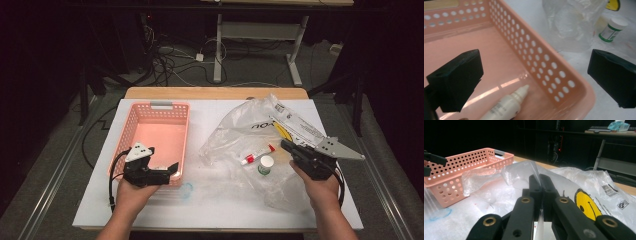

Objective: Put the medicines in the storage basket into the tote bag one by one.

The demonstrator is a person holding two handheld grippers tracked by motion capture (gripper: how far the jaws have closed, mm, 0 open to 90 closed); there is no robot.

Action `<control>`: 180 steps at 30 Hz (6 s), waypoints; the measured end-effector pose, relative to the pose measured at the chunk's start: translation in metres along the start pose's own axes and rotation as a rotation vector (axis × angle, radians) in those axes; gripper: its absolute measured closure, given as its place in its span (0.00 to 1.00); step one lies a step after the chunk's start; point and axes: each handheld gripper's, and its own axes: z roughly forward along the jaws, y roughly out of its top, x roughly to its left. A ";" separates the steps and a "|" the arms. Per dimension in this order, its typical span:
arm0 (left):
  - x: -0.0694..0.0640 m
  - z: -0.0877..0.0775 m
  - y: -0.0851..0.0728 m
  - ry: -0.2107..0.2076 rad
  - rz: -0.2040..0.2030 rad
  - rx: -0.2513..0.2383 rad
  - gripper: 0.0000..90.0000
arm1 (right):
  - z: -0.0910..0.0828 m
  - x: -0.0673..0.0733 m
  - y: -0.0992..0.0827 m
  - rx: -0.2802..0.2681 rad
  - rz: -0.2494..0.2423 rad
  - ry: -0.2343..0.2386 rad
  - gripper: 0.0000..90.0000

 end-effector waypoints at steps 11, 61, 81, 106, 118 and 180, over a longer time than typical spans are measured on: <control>0.017 -0.007 0.000 0.015 -0.033 0.040 0.05 | 0.001 0.002 0.000 0.006 0.000 -0.001 1.00; 0.040 0.076 0.041 -0.005 0.139 0.914 0.56 | 0.004 0.003 -0.002 0.014 0.000 0.011 1.00; 0.039 0.050 0.042 -0.038 0.136 0.691 0.65 | 0.003 0.002 -0.002 0.012 -0.004 0.007 1.00; 0.012 0.006 0.020 -0.075 0.061 0.130 0.65 | 0.004 0.003 -0.003 0.019 -0.008 0.011 1.00; -0.005 0.006 0.023 -0.094 0.118 0.059 0.65 | 0.005 0.006 -0.002 0.013 -0.015 0.017 1.00; -0.123 0.146 0.058 -0.240 0.249 0.027 0.65 | 0.016 0.009 0.005 -0.007 0.000 0.036 1.00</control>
